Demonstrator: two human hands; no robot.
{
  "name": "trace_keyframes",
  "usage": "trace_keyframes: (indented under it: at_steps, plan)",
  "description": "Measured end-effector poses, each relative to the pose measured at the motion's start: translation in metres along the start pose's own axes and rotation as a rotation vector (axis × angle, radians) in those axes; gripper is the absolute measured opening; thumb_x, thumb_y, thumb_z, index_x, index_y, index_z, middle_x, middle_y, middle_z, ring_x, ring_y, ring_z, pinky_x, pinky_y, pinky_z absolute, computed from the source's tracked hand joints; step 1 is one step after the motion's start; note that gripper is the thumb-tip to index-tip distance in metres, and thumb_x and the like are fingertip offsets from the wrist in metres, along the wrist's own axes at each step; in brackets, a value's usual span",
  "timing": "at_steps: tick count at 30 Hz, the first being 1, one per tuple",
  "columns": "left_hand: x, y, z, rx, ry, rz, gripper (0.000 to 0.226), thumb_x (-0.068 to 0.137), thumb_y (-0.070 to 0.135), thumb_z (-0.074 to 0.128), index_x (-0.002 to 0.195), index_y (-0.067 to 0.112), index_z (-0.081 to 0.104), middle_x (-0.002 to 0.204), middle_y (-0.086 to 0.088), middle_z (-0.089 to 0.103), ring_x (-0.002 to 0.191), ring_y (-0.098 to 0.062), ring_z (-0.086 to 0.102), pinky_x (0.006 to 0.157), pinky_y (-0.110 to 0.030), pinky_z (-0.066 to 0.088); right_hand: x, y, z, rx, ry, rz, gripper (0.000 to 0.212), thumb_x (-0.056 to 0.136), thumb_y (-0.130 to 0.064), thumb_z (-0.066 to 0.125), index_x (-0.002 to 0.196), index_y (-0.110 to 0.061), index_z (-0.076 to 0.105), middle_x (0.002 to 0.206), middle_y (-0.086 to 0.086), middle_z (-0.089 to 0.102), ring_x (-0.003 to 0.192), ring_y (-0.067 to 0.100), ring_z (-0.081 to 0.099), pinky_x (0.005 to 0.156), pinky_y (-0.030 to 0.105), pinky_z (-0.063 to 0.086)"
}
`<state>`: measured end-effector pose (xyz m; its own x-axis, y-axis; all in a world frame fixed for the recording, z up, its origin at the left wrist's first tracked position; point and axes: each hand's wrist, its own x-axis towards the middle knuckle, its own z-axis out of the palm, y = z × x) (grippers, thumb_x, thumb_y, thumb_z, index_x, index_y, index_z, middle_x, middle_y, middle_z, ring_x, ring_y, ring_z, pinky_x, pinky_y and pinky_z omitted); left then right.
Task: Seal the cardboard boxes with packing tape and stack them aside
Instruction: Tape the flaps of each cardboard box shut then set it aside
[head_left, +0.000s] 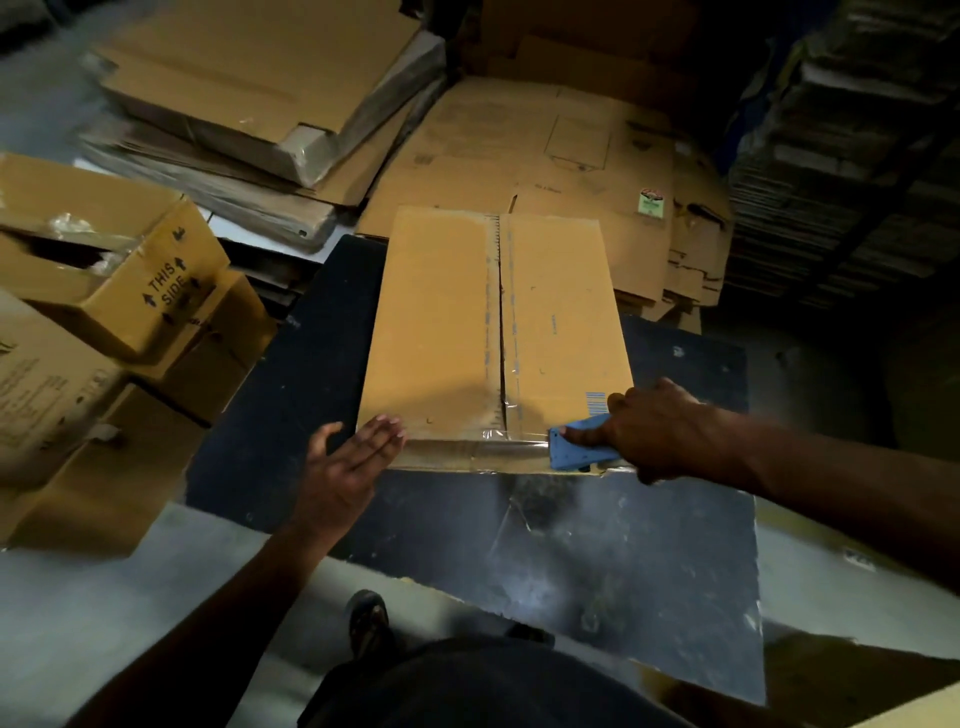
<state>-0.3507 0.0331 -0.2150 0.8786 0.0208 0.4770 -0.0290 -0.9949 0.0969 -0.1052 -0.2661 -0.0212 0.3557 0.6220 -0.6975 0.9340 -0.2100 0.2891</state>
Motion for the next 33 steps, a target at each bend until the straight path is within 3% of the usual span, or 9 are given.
trace_keyframes:
  at_steps: [2, 6, 9, 13, 17, 22, 26, 33]
  plan:
    - [0.003, 0.006, -0.007, 0.000, -0.019, -0.037, 0.053, 0.089, 0.001, 0.058, 0.141, 0.013, 0.063, 0.150, -0.004, 0.057, 0.138, -0.020, 0.054, 0.112, -0.058, 0.033, -0.001, 0.002, 0.000, 0.013, 0.019, -0.033, 0.106, 0.088, -0.048, 0.077, 0.161, -0.048, -0.001, 0.136, 0.011, 0.050, 0.122, 0.030, 0.055, 0.096, 0.047, 0.046]
    - [0.029, 0.049, -0.025, 0.023, -0.090, -0.068, 0.057, 0.088, 0.041, 0.073, 0.135, 0.009, 0.068, 0.142, -0.009, 0.063, 0.135, -0.024, 0.058, 0.114, -0.064, 0.032, 0.001, 0.007, 0.002, 0.031, 0.045, -0.100, 0.100, 0.088, -0.049, 0.076, 0.163, -0.042, 0.009, 0.134, 0.010, 0.057, 0.120, 0.030, 0.058, 0.091, 0.042, 0.049]
    - [0.072, 0.109, -0.015, -0.059, -0.158, 0.044, 0.060, 0.092, 0.049, 0.064, 0.137, 0.010, 0.066, 0.143, -0.008, 0.063, 0.133, -0.022, 0.060, 0.117, -0.050, 0.035, 0.004, 0.016, 0.001, 0.069, 0.070, -0.154, 0.094, 0.086, -0.046, 0.078, 0.162, -0.039, 0.023, 0.130, 0.009, 0.062, 0.116, 0.031, 0.061, 0.087, 0.039, 0.049]
    - [0.102, 0.164, 0.021, -0.029, -0.386, -0.070, 0.079, 0.097, 0.063, 0.042, 0.157, 0.012, 0.042, 0.164, -0.004, 0.032, 0.152, -0.020, 0.035, 0.128, -0.038, 0.013, 0.008, 0.024, 0.001, 0.095, 0.102, -0.210, 0.089, 0.082, -0.041, 0.080, 0.159, -0.035, 0.035, 0.123, 0.009, 0.067, 0.111, 0.032, 0.063, 0.084, 0.036, 0.050]
    - [0.090, 0.159, 0.038, 0.007, -0.276, -0.053, 0.077, 0.089, 0.054, 0.059, 0.151, 0.009, 0.052, 0.158, -0.009, 0.047, 0.146, -0.022, 0.045, 0.122, -0.040, 0.025, 0.009, 0.036, 0.005, 0.120, 0.112, -0.227, 0.093, 0.082, -0.040, 0.080, 0.160, -0.039, 0.030, 0.126, 0.008, 0.065, 0.112, 0.030, 0.062, 0.076, 0.032, 0.042]
    - [0.089, 0.156, 0.051, 0.021, -0.169, -0.008, 0.056, 0.099, 0.030, 0.055, 0.150, 0.009, 0.048, 0.154, -0.010, 0.051, 0.142, -0.024, 0.051, 0.120, -0.043, 0.032, -0.002, 0.059, 0.019, 0.132, 0.154, -0.217, 0.097, 0.084, -0.040, 0.078, 0.160, -0.048, 0.020, 0.129, 0.005, 0.063, 0.111, 0.027, 0.062, 0.071, 0.034, 0.043]
    - [0.089, 0.152, 0.053, -0.006, -0.115, 0.010, 0.061, 0.087, -0.004, 0.049, 0.147, 0.008, 0.052, 0.150, -0.011, 0.056, 0.138, -0.024, 0.055, 0.118, -0.043, 0.036, -0.023, 0.084, 0.040, 0.178, 0.139, -0.192, 0.096, 0.088, -0.039, 0.075, 0.159, -0.055, 0.012, 0.133, 0.001, 0.061, 0.115, 0.023, 0.060, 0.080, 0.036, 0.051]
    - [0.084, 0.148, 0.055, 0.021, -0.096, 0.041, 0.073, 0.077, -0.016, 0.064, 0.145, 0.007, 0.058, 0.153, -0.010, 0.053, 0.141, -0.024, 0.052, 0.122, -0.040, 0.033, -0.059, 0.132, 0.087, 0.259, 0.066, -0.094, 0.095, 0.091, -0.040, 0.073, 0.155, -0.060, 0.006, 0.137, -0.003, 0.057, 0.114, 0.015, 0.057, 0.093, 0.031, 0.050]
